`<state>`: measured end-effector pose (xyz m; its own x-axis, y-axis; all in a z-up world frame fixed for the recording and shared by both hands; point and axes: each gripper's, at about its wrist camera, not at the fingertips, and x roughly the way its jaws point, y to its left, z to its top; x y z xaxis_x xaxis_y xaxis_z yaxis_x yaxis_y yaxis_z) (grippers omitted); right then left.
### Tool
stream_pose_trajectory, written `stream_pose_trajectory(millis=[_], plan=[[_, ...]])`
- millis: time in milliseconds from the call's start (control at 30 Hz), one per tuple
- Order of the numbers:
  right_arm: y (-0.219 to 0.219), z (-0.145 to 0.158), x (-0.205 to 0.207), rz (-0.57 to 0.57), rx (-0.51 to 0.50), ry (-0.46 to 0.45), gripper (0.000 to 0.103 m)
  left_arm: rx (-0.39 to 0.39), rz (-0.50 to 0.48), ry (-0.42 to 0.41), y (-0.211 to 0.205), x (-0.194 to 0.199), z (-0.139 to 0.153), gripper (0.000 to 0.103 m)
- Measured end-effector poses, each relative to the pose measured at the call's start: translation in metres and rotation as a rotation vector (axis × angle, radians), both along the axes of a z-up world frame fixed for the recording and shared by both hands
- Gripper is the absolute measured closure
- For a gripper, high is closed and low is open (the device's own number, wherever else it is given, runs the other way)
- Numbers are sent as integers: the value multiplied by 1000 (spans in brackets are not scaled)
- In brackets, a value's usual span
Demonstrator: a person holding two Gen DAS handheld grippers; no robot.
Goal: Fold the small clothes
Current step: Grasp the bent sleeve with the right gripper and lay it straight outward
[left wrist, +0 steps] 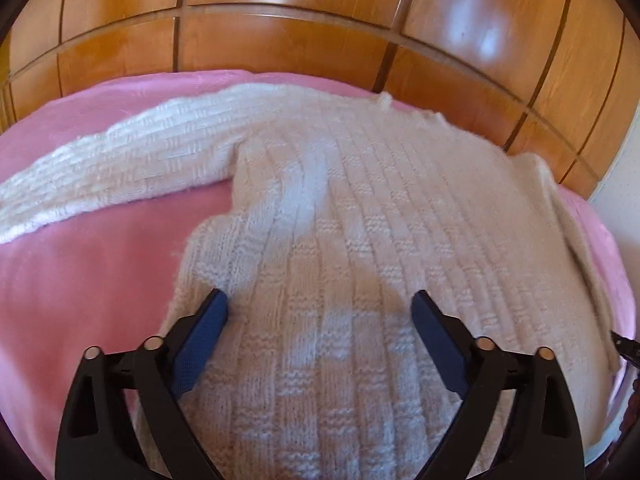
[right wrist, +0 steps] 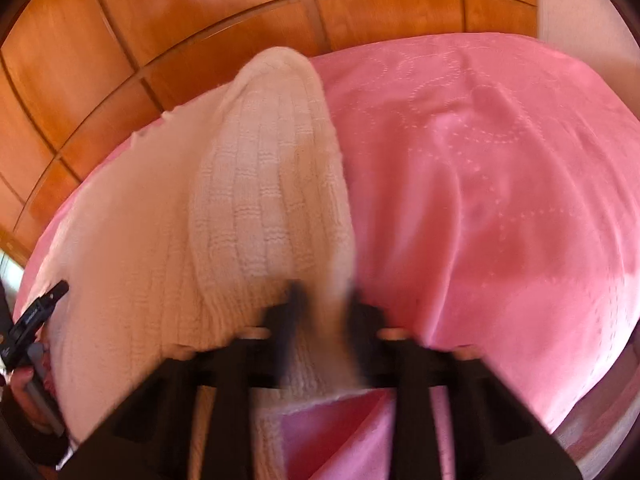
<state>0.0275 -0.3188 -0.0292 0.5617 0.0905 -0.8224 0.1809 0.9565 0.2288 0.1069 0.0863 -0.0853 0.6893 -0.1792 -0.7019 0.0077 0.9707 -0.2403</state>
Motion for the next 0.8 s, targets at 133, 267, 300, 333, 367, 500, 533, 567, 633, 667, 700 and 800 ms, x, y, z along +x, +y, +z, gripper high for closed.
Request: stream_pose_trajectory(millis=[133, 267, 300, 333, 367, 500, 533, 567, 633, 667, 700, 800], plan=[[-7, 21, 4, 32, -164, -1, 97, -53, -4, -19, 4, -9, 2, 7], [-36, 44, 16, -22, -345, -13, 97, -64, -13, -20, 11, -10, 4, 4], [-46, 49, 21, -39, -384, -18, 97, -61, -14, -19, 10, -10, 4, 4], [-60, 55, 31, -63, -438, -19, 97, -54, -14, -16, 9, -9, 4, 4], [-68, 57, 36, -78, -467, -19, 97, -47, -13, -15, 9, -8, 3, 4], [-116, 68, 73, -180, -575, -11, 97, -34, -14, -13, 2, -2, 2, 4], [-126, 69, 80, -205, -591, -8, 97, -34, -14, -13, 2, 0, 2, 4], [-136, 70, 88, -233, -608, -3, 97, -36, -14, -14, 2, 0, 2, 4], [-151, 70, 101, -280, -634, 3, 97, -40, -16, -15, 2, 2, 2, 4], [-158, 69, 107, -302, -646, 7, 97, -41, -17, -14, 2, 3, 1, 4], [-167, 67, 115, -331, -658, 12, 97, -41, -19, -13, 2, 3, 0, 4], [-183, 61, 129, -388, -705, 23, 97, -30, -23, -9, 0, 5, -1, 4]])
